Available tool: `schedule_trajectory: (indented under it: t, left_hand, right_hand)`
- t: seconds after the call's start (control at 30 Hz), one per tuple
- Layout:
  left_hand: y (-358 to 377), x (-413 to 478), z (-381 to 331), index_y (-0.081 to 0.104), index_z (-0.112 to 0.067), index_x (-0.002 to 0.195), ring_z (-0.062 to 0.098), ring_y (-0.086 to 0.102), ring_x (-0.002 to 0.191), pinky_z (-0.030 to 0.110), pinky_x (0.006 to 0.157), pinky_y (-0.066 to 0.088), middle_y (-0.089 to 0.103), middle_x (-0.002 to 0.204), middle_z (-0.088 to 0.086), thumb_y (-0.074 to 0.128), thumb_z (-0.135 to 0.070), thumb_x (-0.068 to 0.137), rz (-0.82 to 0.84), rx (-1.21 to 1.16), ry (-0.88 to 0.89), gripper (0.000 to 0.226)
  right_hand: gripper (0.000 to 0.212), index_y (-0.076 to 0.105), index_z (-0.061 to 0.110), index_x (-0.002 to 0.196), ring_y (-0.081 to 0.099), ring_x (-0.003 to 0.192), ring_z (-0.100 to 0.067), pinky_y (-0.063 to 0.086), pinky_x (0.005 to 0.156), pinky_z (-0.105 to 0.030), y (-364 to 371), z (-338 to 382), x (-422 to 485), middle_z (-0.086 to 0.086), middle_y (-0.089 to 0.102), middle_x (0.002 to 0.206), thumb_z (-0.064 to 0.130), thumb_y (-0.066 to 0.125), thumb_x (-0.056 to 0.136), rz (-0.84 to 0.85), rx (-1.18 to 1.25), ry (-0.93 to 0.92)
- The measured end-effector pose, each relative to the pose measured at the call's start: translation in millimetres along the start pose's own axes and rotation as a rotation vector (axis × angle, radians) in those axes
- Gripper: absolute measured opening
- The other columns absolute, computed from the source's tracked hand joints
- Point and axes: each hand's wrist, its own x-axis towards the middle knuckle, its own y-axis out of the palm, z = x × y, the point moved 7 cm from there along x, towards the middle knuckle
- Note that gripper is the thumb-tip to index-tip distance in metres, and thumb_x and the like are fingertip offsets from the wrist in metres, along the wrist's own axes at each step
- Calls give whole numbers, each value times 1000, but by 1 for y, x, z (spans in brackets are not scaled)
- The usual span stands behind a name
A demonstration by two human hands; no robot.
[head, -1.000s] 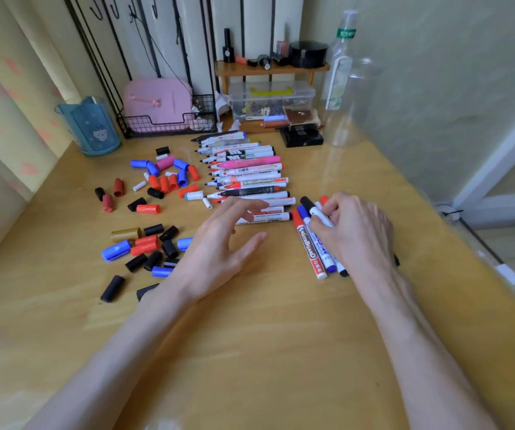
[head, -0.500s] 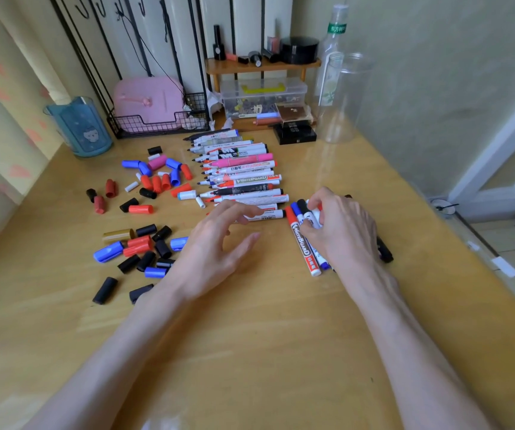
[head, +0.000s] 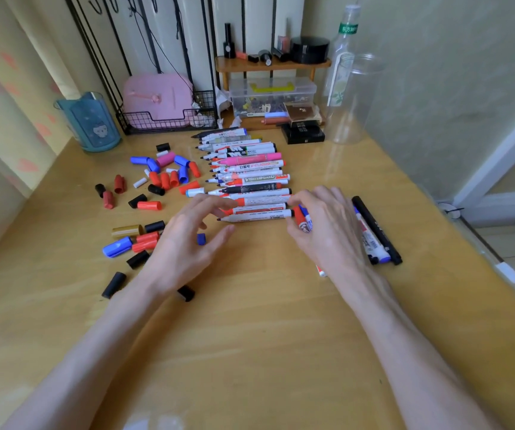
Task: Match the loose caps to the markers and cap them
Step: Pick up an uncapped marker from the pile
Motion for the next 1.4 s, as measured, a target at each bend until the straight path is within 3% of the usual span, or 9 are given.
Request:
schedule_trajectory:
  t: [0.17, 0.43, 0.53, 0.73, 0.9, 1.03, 1.2, 1.3, 1.4]
  left_hand:
    - [-33, -14, 22, 65, -26, 127, 17, 62, 114, 28, 83, 49, 63, 119, -12, 70, -19, 97, -51, 39, -47, 31]
    - [-66, -36, 56, 67, -27, 123, 14, 65, 105, 22, 78, 49, 67, 110, -9, 71, -14, 95, -96, 112, -148, 31]
    - [-70, -40, 68, 69, -28, 120, 11, 64, 101, 31, 81, 53, 68, 110, -10, 73, -18, 95, -110, 197, -188, 28]
    - [-58, -34, 81, 79, -22, 111, 29, 55, 112, 45, 96, 50, 66, 115, 1, 75, -35, 92, -88, 397, -268, 24]
    - [-54, -26, 81, 83, -22, 99, 30, 52, 109, 39, 96, 45, 66, 109, 2, 78, -36, 89, -151, 420, -363, 18]
    - [-51, -25, 84, 81, -23, 102, 32, 51, 116, 39, 99, 41, 66, 114, 4, 77, -32, 89, -133, 389, -427, 16]
    - [-51, -26, 78, 75, -22, 102, 29, 53, 116, 43, 98, 43, 72, 112, -2, 80, -26, 90, -148, 346, -333, 14]
    - [-51, -25, 64, 73, -21, 102, 19, 55, 111, 36, 96, 40, 67, 101, -18, 79, -23, 91, -185, 274, -228, 13]
    - [-47, -25, 53, 71, -24, 101, 4, 59, 92, 18, 83, 42, 66, 93, -21, 77, -27, 93, -162, 158, -186, 11]
  right_hand:
    - [32, 69, 20, 120, 59, 106, -25, 46, 87, -43, 25, 29, -2, 1, 68, 113, 28, 73, 89, 101, -35, -173]
    - [34, 71, 21, 123, 54, 106, -25, 45, 83, -43, 36, 41, -2, 2, 62, 108, 29, 76, 90, 111, -12, -226]
    - [26, 75, 20, 115, 56, 107, -26, 43, 83, -42, 41, 41, -1, 3, 63, 105, 30, 76, 91, 126, -3, -223]
    - [11, 68, 22, 102, 58, 103, -23, 43, 86, -42, 39, 52, -2, 5, 67, 101, 29, 72, 94, 134, 46, -255]
    - [16, 69, 22, 109, 61, 100, -21, 42, 87, -41, 42, 54, -4, 6, 70, 104, 29, 71, 95, 156, 64, -268]
    - [14, 73, 20, 107, 60, 99, -23, 44, 85, -43, 44, 56, -5, 5, 69, 101, 24, 74, 94, 142, 83, -274]
    - [13, 69, 19, 108, 59, 98, -25, 44, 83, -43, 37, 58, -5, 3, 65, 101, 17, 72, 95, 66, 135, -276]
    - [17, 66, 19, 112, 60, 97, -26, 45, 82, -44, 35, 60, -5, 3, 63, 104, 15, 70, 96, 49, 183, -277]
    - [17, 64, 20, 115, 61, 95, -27, 48, 84, -48, 32, 64, -6, 3, 61, 106, 14, 67, 99, 52, 222, -291]
